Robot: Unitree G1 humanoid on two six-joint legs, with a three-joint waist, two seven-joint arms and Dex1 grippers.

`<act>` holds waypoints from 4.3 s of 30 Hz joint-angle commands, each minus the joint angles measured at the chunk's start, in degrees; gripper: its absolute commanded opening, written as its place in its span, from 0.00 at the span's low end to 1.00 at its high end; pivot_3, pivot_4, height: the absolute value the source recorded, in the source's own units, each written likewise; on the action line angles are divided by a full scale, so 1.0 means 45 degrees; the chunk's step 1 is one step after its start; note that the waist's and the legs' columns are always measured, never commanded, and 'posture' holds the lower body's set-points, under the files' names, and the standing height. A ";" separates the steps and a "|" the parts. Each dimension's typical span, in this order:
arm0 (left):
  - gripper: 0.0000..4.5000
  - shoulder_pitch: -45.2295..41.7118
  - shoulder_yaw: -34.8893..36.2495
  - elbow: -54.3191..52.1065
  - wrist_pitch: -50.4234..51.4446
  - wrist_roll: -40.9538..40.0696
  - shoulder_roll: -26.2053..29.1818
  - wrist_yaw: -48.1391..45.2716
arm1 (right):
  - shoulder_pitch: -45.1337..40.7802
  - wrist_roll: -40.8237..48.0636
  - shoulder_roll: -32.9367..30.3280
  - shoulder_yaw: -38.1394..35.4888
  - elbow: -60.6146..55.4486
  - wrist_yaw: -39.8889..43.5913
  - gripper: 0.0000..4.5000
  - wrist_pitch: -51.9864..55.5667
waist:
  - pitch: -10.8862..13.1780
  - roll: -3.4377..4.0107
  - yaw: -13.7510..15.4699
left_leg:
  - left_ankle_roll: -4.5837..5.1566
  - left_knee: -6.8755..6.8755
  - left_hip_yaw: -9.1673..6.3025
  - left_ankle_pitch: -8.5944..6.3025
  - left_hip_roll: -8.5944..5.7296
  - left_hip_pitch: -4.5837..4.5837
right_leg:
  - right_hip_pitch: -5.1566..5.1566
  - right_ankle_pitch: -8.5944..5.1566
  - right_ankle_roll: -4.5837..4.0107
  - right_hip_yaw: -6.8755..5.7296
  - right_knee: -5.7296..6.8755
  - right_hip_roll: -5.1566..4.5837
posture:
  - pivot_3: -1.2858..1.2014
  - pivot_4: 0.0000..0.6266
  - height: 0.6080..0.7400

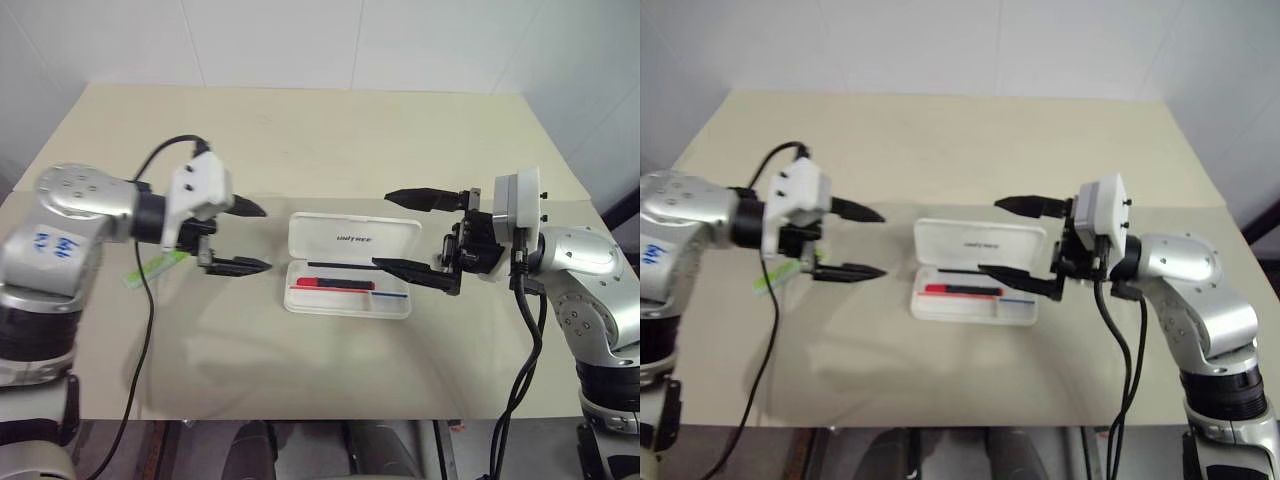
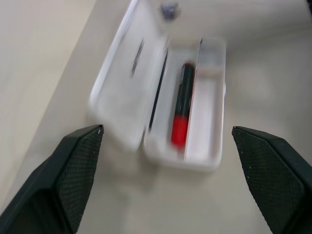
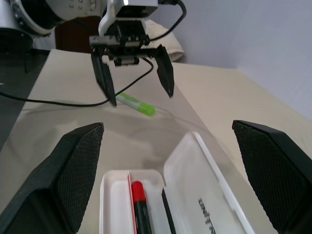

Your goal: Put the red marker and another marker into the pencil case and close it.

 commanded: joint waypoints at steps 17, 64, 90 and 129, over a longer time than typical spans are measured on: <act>1.00 0.0115 -0.3319 0.6198 -0.2284 0.5296 0.3110 0.0791 | -0.1040 0.0205 0.1295 0.0469 -0.0241 0.0575 1.00 -0.0224 | 0.0002 0.0006 0.0040 | -0.0003 -0.0082 0.0027 -0.0001 0.0011 -0.0013 | -0.0072 -0.0039 -0.0067 -0.0024 0.0018 -0.0005 | 0.52 0.24 1.00; 0.24 -0.0778 -0.2856 0.6485 -0.5463 0.5628 0.1186 -0.0275 | 0.0744 -0.0167 -0.0877 -0.0831 -0.1053 0.0418 1.00 -0.0081 | -0.0005 -0.0010 0.0164 | -0.0003 -0.0034 0.0024 -0.0001 0.0016 -0.0019 | -0.0068 -0.0038 -0.0066 -0.0027 0.0061 -0.0010 | 0.52 0.24 1.00; 0.24 -0.1601 -0.4475 0.2622 -0.4284 0.2965 -0.3490 -0.1331 | 0.6178 -0.0498 -0.2516 -0.4435 -0.3010 -0.0663 1.00 0.0330 | -0.0006 -0.0009 0.0077 | 0.0019 0.0137 0.0002 -0.0005 -0.0004 0.0022 | 0.0084 0.0014 0.0026 0.0009 0.0027 0.0003 | 0.52 0.24 1.00; 0.67 -0.2693 -0.6073 0.4023 -0.4983 0.4521 -0.5485 -0.1190 | 0.7056 -0.0267 -0.1818 -0.4240 -0.4413 -0.2686 1.00 0.0438 | -0.0006 -0.0009 0.0126 | 0.0042 0.0109 -0.0017 -0.0017 -0.0009 0.0015 | 0.0104 0.0015 0.0028 0.0009 -0.0022 0.0003 | 0.52 0.24 1.00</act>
